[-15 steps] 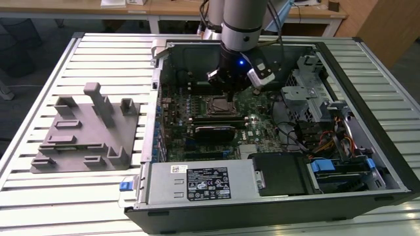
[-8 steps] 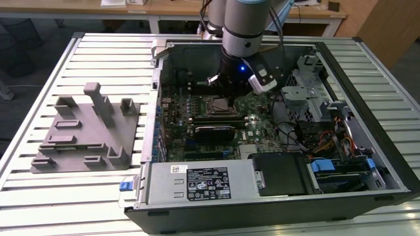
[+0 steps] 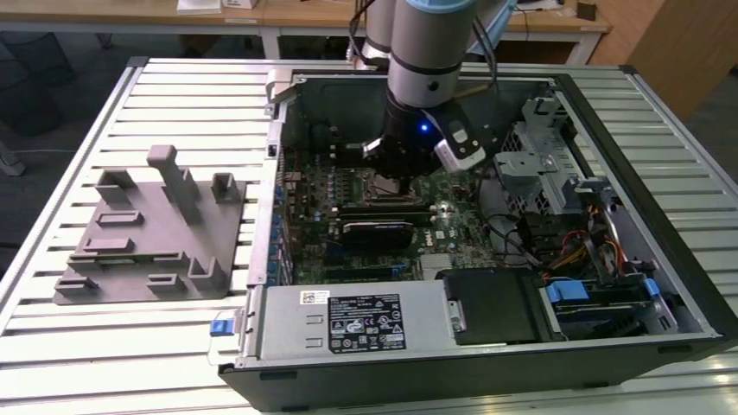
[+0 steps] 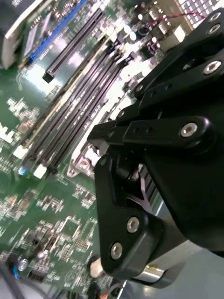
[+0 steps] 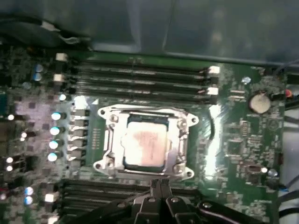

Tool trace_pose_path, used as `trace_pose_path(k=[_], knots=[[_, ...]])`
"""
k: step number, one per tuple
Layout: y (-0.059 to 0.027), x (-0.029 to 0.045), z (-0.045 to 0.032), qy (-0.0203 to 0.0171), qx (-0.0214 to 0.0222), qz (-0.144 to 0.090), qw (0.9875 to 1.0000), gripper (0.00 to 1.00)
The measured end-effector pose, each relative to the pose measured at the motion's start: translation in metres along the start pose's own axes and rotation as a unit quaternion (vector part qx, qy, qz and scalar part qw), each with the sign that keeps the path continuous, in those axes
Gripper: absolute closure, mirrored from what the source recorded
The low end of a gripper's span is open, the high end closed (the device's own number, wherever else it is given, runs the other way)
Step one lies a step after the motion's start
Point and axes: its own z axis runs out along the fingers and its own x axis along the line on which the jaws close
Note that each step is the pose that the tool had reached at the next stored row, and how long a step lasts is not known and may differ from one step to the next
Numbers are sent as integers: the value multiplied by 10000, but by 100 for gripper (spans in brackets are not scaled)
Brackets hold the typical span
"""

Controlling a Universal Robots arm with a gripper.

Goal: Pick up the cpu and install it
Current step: 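Install the second cpu locking lever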

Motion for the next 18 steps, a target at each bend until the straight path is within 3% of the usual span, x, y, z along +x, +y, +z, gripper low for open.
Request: trace_pose_path(k=[7,14,15,18], knots=[[-22,190,5,-1,-8,0,10000,89],[-25,224,73,-2,-49,1,10000,89],[-30,225,79,-2,-66,0,10000,89],[-55,231,90,-11,-185,1,9998,89]])
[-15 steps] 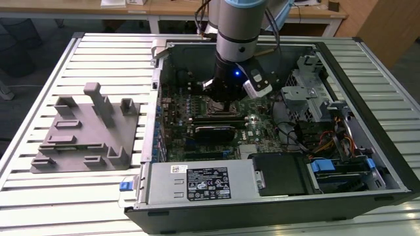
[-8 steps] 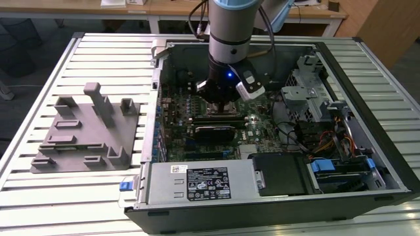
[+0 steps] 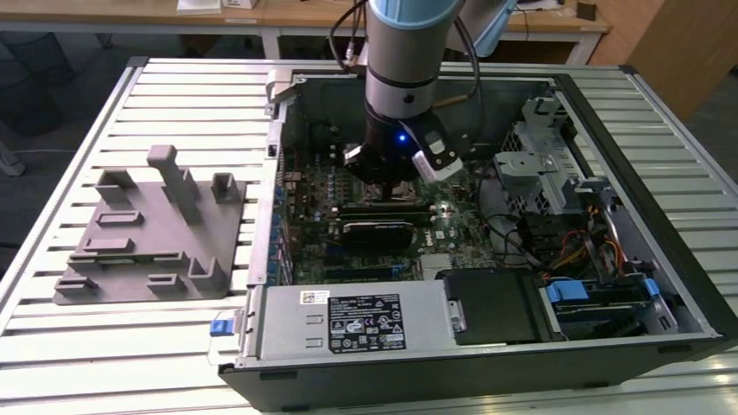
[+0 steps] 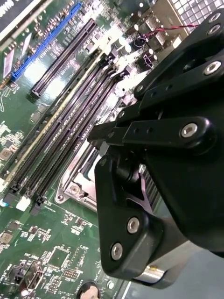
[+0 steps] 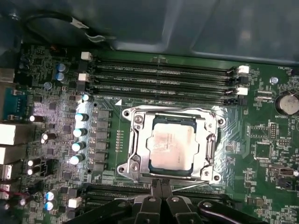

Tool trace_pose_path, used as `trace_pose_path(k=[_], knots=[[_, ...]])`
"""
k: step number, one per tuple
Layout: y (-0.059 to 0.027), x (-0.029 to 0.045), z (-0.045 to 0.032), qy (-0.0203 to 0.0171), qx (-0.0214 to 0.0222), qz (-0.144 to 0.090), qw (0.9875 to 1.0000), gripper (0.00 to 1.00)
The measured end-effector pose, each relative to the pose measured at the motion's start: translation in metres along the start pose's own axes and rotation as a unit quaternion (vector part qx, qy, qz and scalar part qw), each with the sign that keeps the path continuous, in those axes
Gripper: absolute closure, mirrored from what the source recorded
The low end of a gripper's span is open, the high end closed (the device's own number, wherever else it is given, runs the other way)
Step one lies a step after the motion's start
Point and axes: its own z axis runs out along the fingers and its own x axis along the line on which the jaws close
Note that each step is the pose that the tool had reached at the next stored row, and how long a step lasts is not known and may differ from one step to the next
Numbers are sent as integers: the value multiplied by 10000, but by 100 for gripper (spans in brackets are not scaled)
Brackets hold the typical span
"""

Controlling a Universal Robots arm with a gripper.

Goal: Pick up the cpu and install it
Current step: 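Install the second cpu locking lever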

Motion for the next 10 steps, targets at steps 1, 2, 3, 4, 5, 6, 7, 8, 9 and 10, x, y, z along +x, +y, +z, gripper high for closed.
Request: trace_pose_path(k=[1,2,3,4,5,6,7,8,9,10], knots=[[-14,2,0,-2,-27,0,10000,89],[-29,5,0,-3,-39,0,10000,89],[-44,8,-1,-3,-44,0,10000,89],[-59,12,-2,-3,-49,0,10000,89],[-71,18,-2,-4,-55,0,10000,89],[-81,25,-2,-4,-60,1,10000,89],[-87,33,-1,-4,-66,1,10000,89],[-90,41,1,-5,-74,1,10000,89],[-91,54,2,-5,-84,0,10000,89],[-92,72,4,-6,-94,0,10000,89]])
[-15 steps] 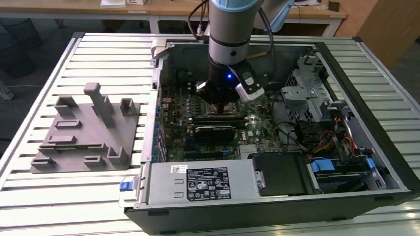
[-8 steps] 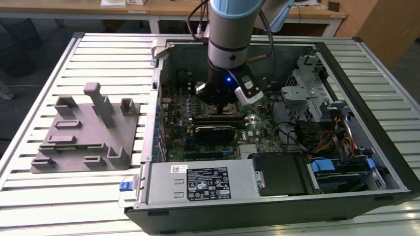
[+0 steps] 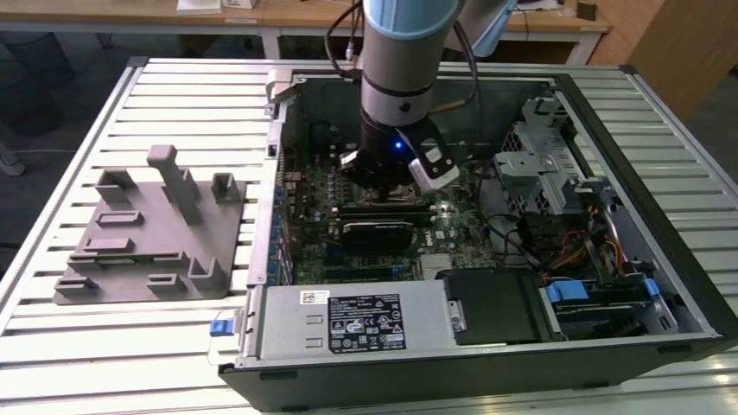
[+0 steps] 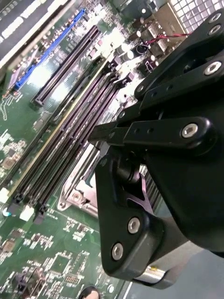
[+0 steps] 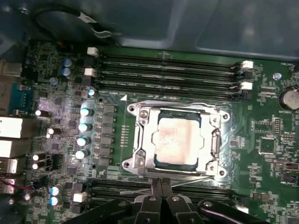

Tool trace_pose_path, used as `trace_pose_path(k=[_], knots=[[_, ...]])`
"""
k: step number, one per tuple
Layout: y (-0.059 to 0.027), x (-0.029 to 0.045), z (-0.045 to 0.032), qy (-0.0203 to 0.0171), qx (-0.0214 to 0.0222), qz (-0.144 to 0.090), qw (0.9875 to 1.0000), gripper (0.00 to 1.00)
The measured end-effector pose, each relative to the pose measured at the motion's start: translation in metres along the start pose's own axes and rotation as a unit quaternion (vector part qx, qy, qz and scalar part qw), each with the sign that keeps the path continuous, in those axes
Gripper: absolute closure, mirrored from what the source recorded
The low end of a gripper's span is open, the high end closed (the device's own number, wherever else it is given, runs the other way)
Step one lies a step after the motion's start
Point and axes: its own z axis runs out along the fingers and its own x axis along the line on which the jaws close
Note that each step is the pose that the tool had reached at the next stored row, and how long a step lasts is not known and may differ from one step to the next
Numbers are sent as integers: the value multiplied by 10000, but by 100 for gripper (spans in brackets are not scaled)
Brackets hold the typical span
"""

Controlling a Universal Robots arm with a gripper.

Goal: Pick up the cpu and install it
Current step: 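Install the second cpu locking lever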

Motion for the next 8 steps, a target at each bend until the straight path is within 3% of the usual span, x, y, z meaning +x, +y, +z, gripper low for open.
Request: trace_pose_path(k=[4,8], knots=[[2,82,18,-3,-29,0,10000,89],[-2,108,70,-2,-37,0,10000,89]])
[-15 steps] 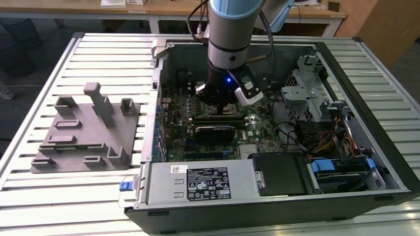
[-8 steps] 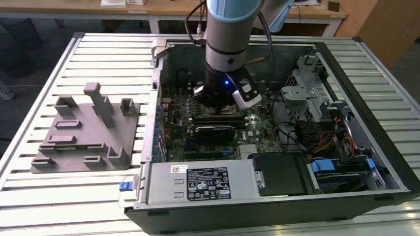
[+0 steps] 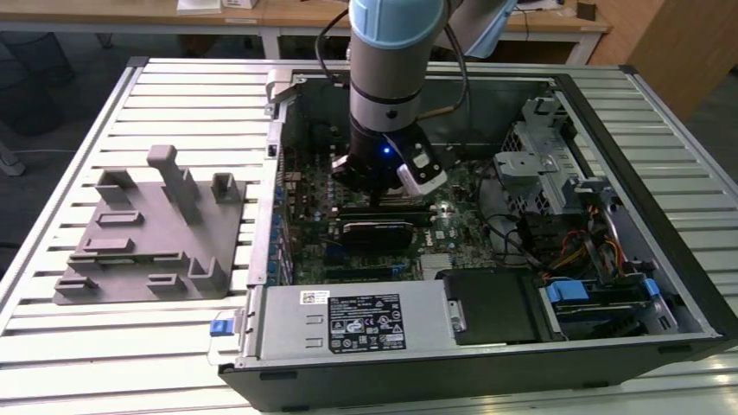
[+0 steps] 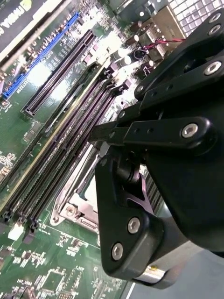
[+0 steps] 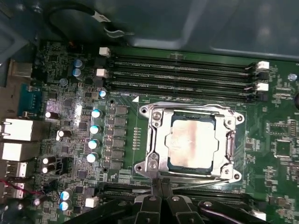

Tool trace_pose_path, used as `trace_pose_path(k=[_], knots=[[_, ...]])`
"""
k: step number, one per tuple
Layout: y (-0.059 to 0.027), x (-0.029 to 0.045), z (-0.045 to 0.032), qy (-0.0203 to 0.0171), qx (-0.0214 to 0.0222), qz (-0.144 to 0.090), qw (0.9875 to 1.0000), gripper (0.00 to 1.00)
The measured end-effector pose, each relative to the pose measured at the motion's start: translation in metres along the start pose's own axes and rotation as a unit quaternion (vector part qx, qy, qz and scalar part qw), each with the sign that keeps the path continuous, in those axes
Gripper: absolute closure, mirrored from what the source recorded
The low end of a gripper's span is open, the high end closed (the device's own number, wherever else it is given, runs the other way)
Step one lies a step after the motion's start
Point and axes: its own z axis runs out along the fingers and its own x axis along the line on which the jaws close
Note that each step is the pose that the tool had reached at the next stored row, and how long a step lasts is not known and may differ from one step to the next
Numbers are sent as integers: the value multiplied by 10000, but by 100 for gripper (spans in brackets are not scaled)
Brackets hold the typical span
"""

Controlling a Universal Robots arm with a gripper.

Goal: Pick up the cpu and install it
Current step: 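Install the second cpu locking lever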

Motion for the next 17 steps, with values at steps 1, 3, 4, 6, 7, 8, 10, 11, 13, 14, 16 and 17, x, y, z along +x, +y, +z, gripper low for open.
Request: trace_pose_path(k=[1,3,4,6,7,8,10,11,13,14,16,17], knots=[[-1,3,12,-1,-7,0,10000,89],[-3,10,28,-2,-43,-1,10000,89],[-3,12,35,-4,-67,0,10000,89],[-4,15,47,-7,-87,0,10000,89],[-6,17,50,-7,-94,0,10000,89],[-9,21,51,-7,-103,0,9999,89],[-23,35,51,-9,-129,0,9999,89],[-36,44,50,-10,-149,0,9999,89],[-63,52,48,-13,-189,1,9998,89],[-74,55,46,-14,-205,1,9998,89],[-98,57,44,-17,-246,1,9997,89],[-111,58,43,-19,-280,1,9996,89]])
